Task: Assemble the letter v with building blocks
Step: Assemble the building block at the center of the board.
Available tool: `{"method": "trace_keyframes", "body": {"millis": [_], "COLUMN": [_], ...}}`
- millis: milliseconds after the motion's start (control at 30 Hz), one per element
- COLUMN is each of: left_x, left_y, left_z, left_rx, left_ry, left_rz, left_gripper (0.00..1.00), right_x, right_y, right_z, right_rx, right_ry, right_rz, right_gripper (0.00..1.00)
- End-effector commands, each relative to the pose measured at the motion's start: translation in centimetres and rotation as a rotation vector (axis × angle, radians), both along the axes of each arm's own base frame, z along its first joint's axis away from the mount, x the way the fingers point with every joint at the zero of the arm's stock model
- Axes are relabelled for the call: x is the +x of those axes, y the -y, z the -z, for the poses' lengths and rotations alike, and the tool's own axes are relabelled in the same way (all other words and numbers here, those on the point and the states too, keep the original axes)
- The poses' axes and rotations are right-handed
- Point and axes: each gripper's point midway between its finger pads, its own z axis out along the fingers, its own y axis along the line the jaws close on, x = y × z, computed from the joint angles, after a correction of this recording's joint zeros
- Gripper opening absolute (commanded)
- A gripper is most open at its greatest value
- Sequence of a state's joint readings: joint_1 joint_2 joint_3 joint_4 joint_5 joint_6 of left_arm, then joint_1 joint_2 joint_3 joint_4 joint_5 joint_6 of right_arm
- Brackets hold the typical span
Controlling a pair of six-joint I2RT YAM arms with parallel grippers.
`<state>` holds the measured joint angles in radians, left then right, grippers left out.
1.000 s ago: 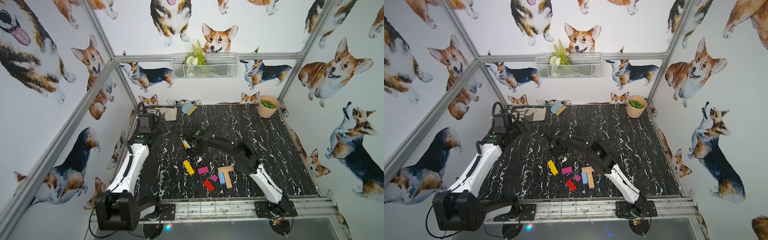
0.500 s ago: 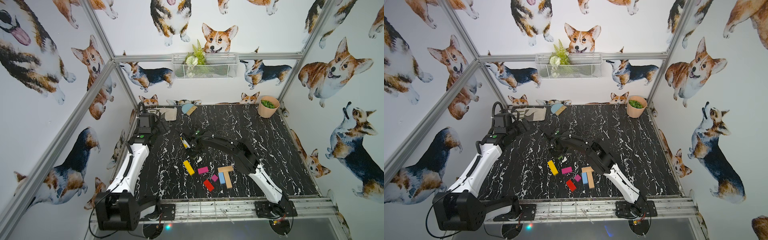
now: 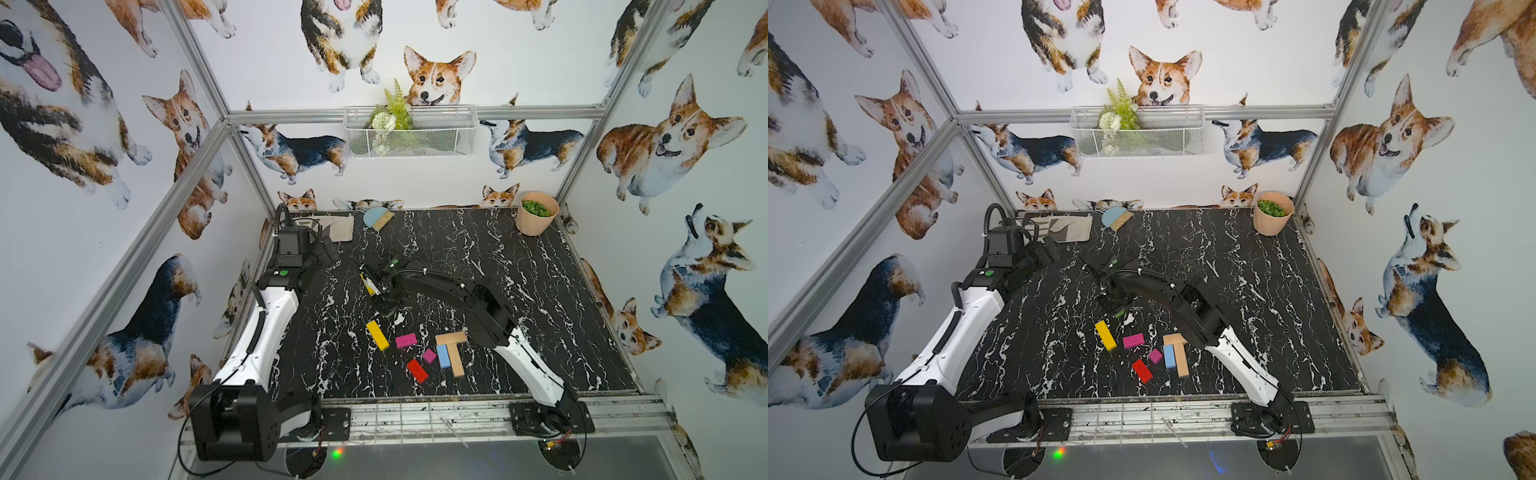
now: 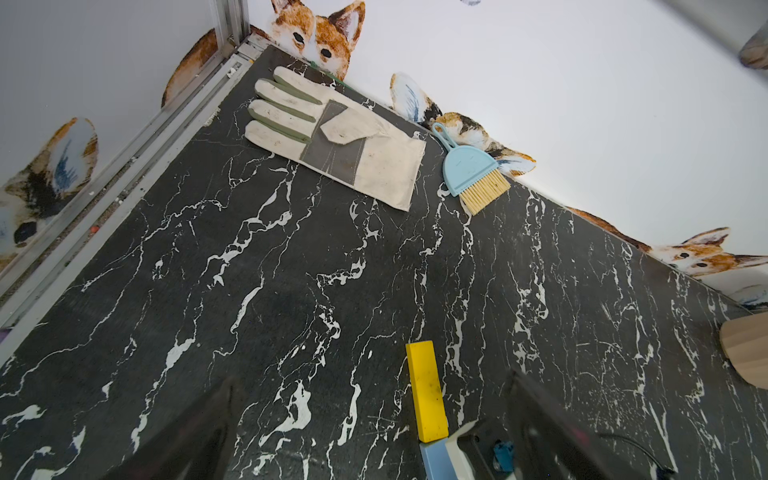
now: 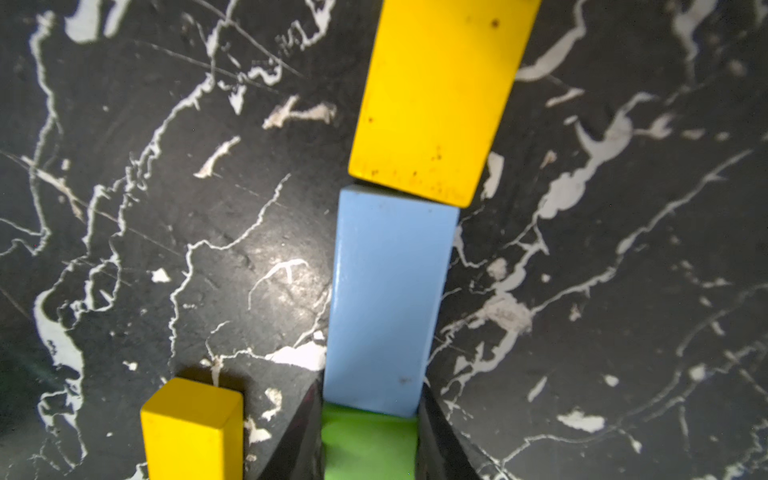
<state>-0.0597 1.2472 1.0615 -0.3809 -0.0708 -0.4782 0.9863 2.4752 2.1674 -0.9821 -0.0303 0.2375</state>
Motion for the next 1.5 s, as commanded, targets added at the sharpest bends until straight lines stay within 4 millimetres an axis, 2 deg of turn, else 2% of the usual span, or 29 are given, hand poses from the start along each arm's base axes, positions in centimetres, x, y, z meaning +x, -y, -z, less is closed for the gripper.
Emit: {"method": "trace_keyframes", "body": {"millis": [0, 867, 1467], "left_x": [0.2, 0.1, 0.1], "left_y": [-0.2, -0.3, -0.3], "left_z": [-0.4, -0.4, -0.4], "left_rx": [0.012, 0.015, 0.015], "left_ry": [0.015, 0.013, 0.013], "left_rz": [-0.005, -0.006, -0.005], "left_gripper": [1.00, 1.00, 1.00], "right_x": [-0.1, -0.5, -0.3], "right_y": [0.3, 0.0, -0.1], "right_z": [1.2, 0.7, -0.5], "right_rx": [-0.020, -0.003, 0.021], "right_ry": [-0.016, -0.029, -0.009], "right_rz": [0.003, 0.009, 0.021], "right_gripper": [0.31, 0.42, 0.61]}}
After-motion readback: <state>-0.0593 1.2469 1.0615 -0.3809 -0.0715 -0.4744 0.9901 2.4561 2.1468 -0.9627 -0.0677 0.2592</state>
